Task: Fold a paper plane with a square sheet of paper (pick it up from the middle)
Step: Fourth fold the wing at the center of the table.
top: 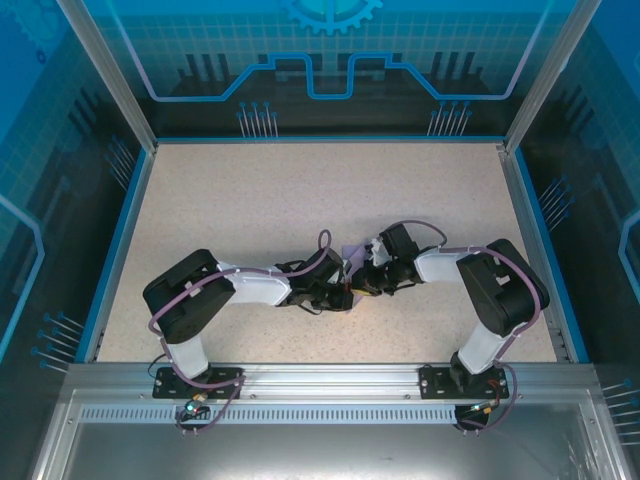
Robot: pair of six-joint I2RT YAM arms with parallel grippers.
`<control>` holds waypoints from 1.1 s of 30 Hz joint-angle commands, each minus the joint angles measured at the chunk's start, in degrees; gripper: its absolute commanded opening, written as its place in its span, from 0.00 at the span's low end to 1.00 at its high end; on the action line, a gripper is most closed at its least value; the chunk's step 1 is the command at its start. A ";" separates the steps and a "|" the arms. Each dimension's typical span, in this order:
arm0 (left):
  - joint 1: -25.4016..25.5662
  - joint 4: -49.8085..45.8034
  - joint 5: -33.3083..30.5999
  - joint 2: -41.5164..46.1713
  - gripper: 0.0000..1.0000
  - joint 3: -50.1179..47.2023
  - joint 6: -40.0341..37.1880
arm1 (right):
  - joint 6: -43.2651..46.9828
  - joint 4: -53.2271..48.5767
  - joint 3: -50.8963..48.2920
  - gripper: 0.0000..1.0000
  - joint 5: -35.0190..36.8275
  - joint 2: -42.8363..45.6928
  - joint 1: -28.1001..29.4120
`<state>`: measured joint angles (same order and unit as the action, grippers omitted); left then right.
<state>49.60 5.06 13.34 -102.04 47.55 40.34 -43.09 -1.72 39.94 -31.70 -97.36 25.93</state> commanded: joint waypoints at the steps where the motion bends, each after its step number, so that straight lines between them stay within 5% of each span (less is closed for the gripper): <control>1: 0.13 -5.71 -2.85 -3.01 0.00 -1.33 -2.58 | -0.74 0.07 1.70 0.13 3.29 1.20 -1.30; 15: 0.32 -9.15 -4.47 -2.91 0.00 -3.25 -3.84 | 4.52 -7.63 10.08 0.13 13.28 -3.97 -2.33; 33: 0.85 -9.67 -4.23 -1.74 0.00 -6.13 -3.37 | 8.72 -5.67 16.51 0.11 14.20 -10.69 -8.06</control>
<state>49.89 7.68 12.29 -101.45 45.52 38.44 -35.90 -9.41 54.43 -23.38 -105.56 20.45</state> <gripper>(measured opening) 0.045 0.115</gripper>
